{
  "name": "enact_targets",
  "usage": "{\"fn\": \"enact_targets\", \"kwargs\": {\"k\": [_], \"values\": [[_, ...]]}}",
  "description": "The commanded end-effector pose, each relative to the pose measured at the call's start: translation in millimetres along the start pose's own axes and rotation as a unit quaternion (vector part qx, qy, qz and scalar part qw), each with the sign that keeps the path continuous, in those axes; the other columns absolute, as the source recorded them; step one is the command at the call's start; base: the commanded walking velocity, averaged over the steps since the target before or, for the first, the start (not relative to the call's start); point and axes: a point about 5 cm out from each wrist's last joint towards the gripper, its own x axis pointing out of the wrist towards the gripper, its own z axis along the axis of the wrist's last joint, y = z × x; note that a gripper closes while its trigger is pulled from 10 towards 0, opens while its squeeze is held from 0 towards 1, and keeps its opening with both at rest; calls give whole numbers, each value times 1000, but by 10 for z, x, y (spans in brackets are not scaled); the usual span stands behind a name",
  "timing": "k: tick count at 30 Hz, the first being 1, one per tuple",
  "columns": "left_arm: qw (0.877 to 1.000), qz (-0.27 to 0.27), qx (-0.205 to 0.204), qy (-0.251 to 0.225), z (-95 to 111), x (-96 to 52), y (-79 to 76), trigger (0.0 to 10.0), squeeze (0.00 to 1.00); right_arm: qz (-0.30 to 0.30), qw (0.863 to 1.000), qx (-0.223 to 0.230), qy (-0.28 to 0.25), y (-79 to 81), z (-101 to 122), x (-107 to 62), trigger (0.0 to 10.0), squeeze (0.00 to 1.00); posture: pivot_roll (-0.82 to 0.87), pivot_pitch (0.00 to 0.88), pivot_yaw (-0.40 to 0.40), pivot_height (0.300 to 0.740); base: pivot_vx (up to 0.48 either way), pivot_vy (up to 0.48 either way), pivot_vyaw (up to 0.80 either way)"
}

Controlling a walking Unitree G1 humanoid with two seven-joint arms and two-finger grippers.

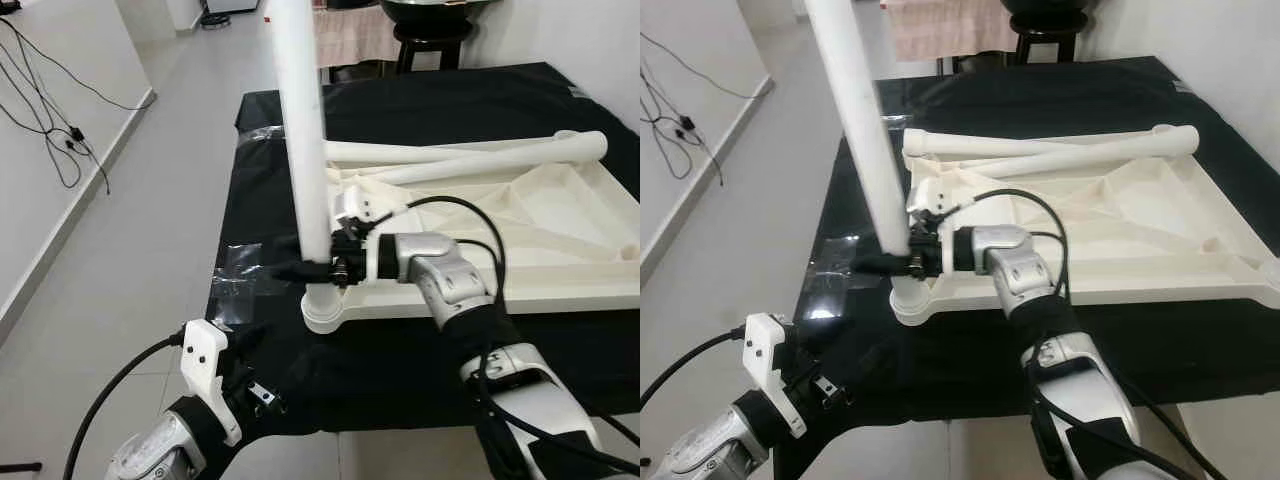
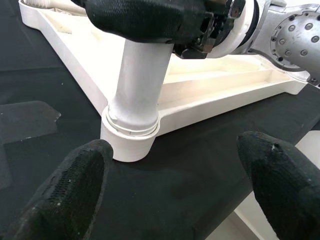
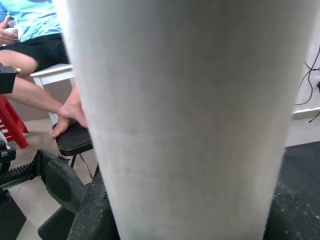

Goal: Building children table

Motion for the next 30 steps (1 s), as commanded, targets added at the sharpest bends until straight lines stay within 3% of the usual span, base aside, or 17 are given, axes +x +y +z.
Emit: {"fn": "enact_targets", "kwargs": {"k": [1,4,6,9,10,11,13,15,19,20,22,23,24,25,26,29,30], "values": [[1000,6,2,0,-6,-17,2,10000,0,17,1000,2,-15,10,21,17,0,0,16,122,32,740,0,0,0],[1000,6,1,-1,7,-25,5,10000,0,5,1000,-20,-17,45,-13,-175,0,0,8,139,36,740,0,0,0],[1000,7,1,-1,23,-46,18,10000,0,-46,999,-23,16,213,-173,-303,0,0,-4,162,44,740,0,0,0],[1000,6,1,0,27,-56,22,10000,0,-107,992,-24,56,335,-311,-303,0,0,-2,165,44,740,0,0,0],[1000,7,1,1,38,-74,40,10000,0,-346,937,6,53,393,-406,-240,0,0,-1,184,50,740,0,0,0],[1000,7,1,2,49,-85,56,10000,0,-358,929,-21,94,682,-464,-123,0,0,-18,200,72,740,0,0,0],[1000,7,1,2,49,-85,56,10000,0,-358,929,-21,94,682,-464,-123,0,0,-18,200,72,740,0,0,0],[1000,5,0,6,39,-93,67,10000,0,-397,915,4,74,726,-440,-134,0,0,-45,175,85,740,0,0,0],[1000,-1,-2,10,34,-81,68,10000,0,-350,933,13,86,713,-532,-104,0,0,19,177,60,740,0,0,0],[1000,2,-4,7,36,-81,70,10000,0,-355,931,18,85,673,-534,-110,1412,0,-11,170,63,740,0,0,0],[1000,2,-4,7,36,-81,70,10000,0,-355,931,18,85,673,-534,-110,1412,0,-11,170,63,740,0,0,0],[1000,6,-4,3,36,-73,72,10000,0,-334,939,26,78,678,-532,-81,10000,745,-5,163,52,740,0,0,0],[1000,6,-4,3,36,-73,72,10000,0,-334,939,26,78,678,-532,-81,10000,745,-5,163,52,740,0,0,0],[1000,8,-4,1,34,-59,77,10000,0,-269,961,35,48,695,-459,-8,10000,1000,-6,149,48,740,0,0,0],[1000,9,-5,-2,31,-44,79,10000,0,-216,976,27,22,715,-352,34,10000,1000,-6,144,47,740,0,0,0],[1000,9,-4,-2,27,-34,80,10000,0,-180,984,14,3,727,-266,57,10000,1000,-6,141,46,740,0,0,0],[1000,8,-6,-3,16,-8,72,10000,0,-102,994,-28,-14,673,-121,34,10000,133,-5,124,39,740,0,0,0]]}}
